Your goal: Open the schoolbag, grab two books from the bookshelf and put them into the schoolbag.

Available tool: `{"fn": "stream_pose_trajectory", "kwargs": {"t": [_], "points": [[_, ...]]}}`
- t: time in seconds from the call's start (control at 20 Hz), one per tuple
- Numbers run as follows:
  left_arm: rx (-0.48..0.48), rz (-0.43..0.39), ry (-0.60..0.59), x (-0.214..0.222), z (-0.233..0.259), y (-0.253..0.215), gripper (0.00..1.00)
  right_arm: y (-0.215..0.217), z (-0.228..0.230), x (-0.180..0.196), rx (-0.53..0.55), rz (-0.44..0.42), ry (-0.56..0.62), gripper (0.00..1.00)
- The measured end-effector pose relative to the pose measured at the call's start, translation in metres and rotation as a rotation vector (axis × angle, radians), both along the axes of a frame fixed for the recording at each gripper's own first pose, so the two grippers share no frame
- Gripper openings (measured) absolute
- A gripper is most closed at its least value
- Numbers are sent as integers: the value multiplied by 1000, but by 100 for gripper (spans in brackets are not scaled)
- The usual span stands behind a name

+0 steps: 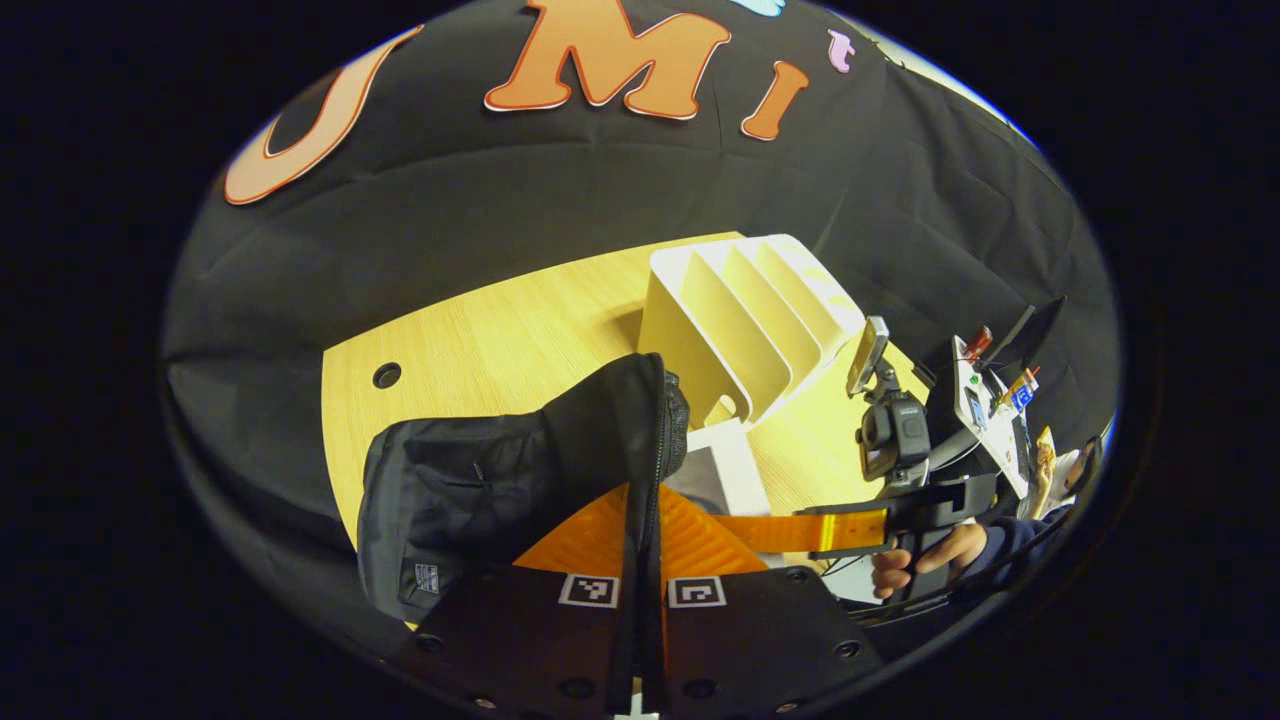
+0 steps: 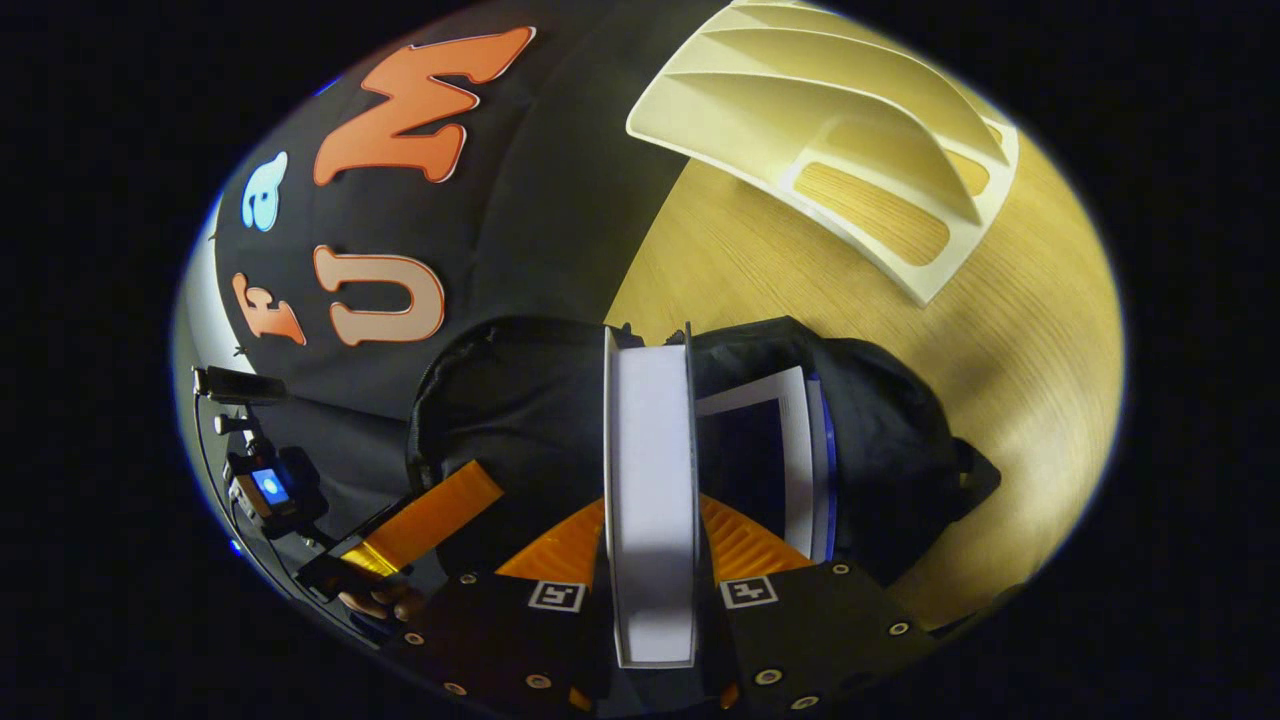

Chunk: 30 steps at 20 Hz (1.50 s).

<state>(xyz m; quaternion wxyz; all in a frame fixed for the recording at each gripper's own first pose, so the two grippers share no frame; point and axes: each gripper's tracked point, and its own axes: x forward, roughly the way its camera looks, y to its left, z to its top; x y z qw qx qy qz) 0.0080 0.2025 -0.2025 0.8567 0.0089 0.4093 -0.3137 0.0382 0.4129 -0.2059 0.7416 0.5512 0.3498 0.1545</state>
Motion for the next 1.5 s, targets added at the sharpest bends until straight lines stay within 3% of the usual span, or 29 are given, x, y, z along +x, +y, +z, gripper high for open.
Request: {"fn": "stream_pose_trajectory", "kwargs": {"t": [0.45,0.5,0.55,0.7,0.75,0.8,0.85,0.95,1.15,1.4,1.5], "points": [[-19,-21,21,-7,-7,-17,4,14,-26,24,38,-51,-4,36],[-19,-23,24,-7,-8,-19,4,18,-31,28,25,-48,-1,46],[-17,-24,28,-8,-11,-18,4,21,-40,28,3,-47,23,40],[-20,-21,39,-8,-15,-18,4,26,-54,23,-81,8,105,58],[-4,-20,32,-6,-15,-16,5,21,-57,16,-125,33,113,85],[11,-22,19,-5,-15,-15,4,13,-59,10,-167,49,113,77],[32,-22,8,-4,-18,-15,4,3,-60,7,-205,60,117,90],[56,-19,-1,-7,-21,-17,4,-12,-57,5,-287,81,107,98],[108,-3,-31,-10,-23,-25,6,-57,-40,-3,-398,99,42,98],[91,34,-12,-30,-22,-67,30,-133,-9,-8,-481,77,-51,98],[88,70,-13,-35,-19,-89,34,-170,1,-6,-551,69,-101,98]]}}
